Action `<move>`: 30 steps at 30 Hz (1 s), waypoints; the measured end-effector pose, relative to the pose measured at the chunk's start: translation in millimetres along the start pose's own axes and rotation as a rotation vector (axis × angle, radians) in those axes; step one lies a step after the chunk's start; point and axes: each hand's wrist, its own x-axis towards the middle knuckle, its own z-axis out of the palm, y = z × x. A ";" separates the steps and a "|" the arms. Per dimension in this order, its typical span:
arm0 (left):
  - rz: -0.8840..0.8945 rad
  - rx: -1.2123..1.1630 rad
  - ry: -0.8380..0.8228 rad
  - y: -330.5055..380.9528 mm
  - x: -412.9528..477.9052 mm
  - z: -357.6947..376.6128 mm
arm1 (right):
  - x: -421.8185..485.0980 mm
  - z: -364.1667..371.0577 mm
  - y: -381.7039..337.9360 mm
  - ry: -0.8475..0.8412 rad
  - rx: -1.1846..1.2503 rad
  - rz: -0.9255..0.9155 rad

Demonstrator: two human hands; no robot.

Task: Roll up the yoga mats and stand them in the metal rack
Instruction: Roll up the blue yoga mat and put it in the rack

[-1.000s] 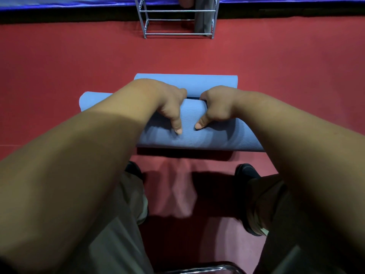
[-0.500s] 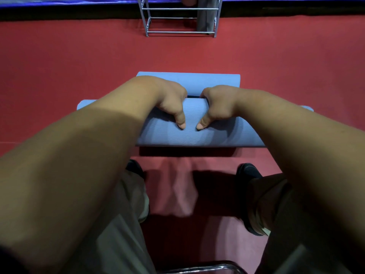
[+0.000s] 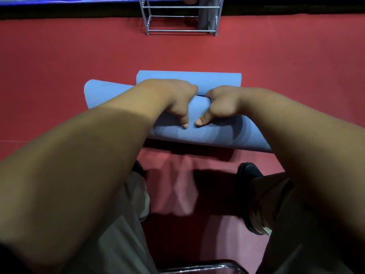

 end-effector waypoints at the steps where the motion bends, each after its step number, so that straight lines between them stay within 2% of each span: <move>1: 0.000 -0.008 -0.011 -2.2 0.9 0.3 | -0.9 -0.4 -0.4 -0.002 0.006 -0.010; 11: -0.063 -0.074 -0.092 -12.1 -2.6 -6.8 | -5.6 -4.0 -3.1 0.097 -0.016 -0.120; 18: 0.010 0.077 0.051 3.2 -0.2 1.3 | -3.8 -3.0 1.1 0.083 0.065 -0.055; 21: 0.018 0.048 0.071 5.4 0.6 3.2 | -3.0 -3.7 0.5 0.062 0.068 -0.053; 30: 0.013 -0.062 -0.065 -0.9 1.1 1.8 | 0.0 1.0 -4.9 0.011 -0.107 -0.063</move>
